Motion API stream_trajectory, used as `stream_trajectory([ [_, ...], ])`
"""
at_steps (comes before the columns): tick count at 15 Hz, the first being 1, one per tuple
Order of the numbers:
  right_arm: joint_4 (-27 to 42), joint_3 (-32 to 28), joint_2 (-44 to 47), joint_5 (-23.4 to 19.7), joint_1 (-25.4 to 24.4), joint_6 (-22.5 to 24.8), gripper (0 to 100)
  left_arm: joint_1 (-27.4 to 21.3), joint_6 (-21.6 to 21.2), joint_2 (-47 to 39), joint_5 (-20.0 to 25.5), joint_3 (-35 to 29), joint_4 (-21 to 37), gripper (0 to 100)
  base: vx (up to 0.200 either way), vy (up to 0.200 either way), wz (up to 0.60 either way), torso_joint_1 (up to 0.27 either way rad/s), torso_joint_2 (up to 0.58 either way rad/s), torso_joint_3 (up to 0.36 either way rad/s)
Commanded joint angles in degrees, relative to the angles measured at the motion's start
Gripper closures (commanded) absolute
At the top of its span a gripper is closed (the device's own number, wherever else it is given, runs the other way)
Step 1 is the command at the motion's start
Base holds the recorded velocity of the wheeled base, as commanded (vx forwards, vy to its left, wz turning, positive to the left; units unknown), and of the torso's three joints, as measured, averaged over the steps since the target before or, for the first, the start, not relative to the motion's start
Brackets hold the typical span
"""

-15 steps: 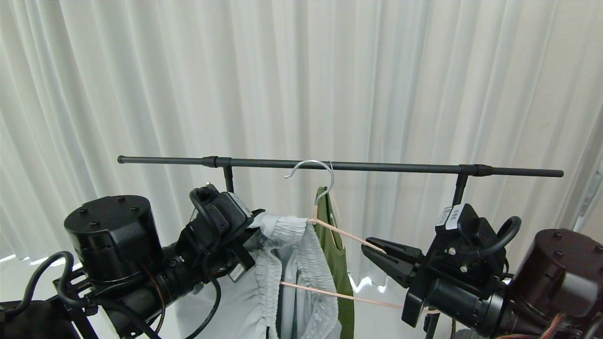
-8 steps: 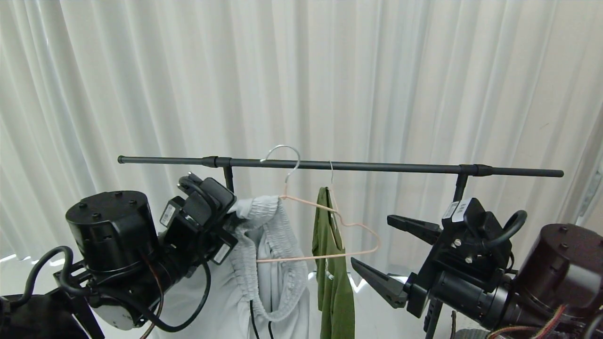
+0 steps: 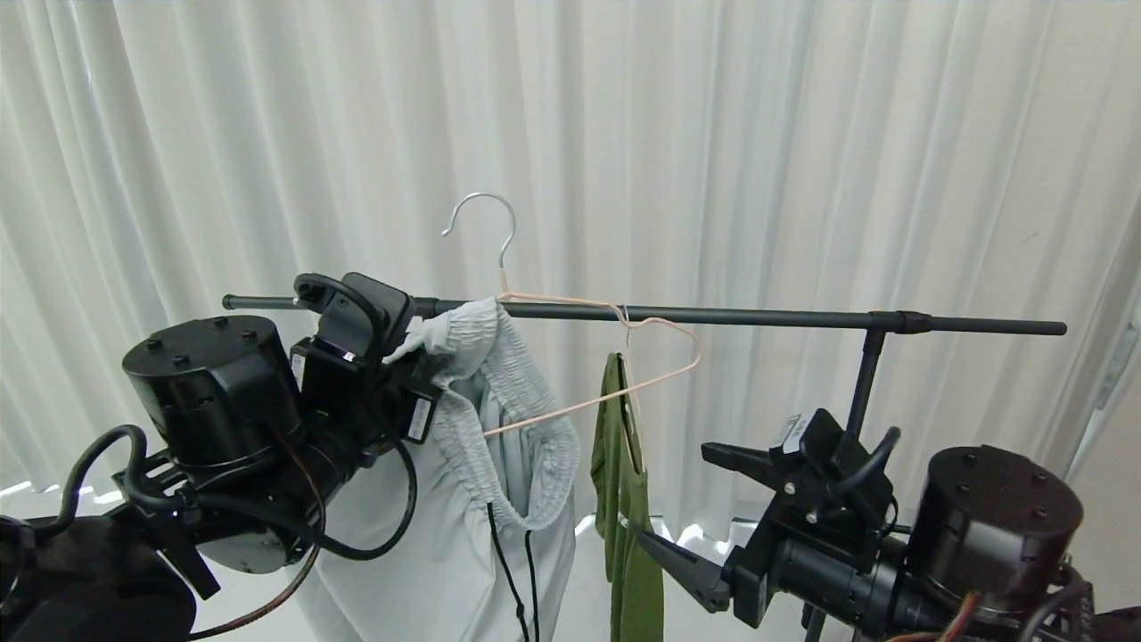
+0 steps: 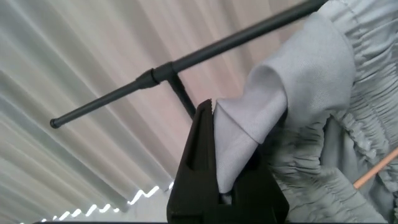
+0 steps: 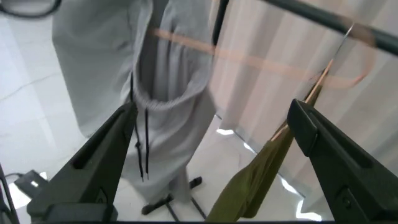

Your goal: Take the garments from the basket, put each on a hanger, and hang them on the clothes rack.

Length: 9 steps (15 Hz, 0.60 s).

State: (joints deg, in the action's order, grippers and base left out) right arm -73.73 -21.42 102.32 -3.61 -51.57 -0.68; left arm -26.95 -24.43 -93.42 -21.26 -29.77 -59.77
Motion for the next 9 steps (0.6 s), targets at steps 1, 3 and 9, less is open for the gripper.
stream_trajectory([
  [1,0.0,-3.5,5.9,1.2,0.0,-3.3,0,-2.7,2.0,0.3,0.1,-1.0,0.0,100,0.0,0.0,0.0,0.0,0.0,0.0],
  [3,0.0,-6.5,8.9,3.6,0.2,-4.7,0,-4.5,3.1,0.4,0.1,-1.1,-0.1,100,0.0,0.0,0.0,0.0,0.0,0.0],
  [9,0.0,-10.7,13.3,5.0,0.5,-5.6,0,-7.6,3.6,0.8,0.1,-1.8,-0.3,100,0.0,0.0,0.0,0.0,0.0,0.0],
])
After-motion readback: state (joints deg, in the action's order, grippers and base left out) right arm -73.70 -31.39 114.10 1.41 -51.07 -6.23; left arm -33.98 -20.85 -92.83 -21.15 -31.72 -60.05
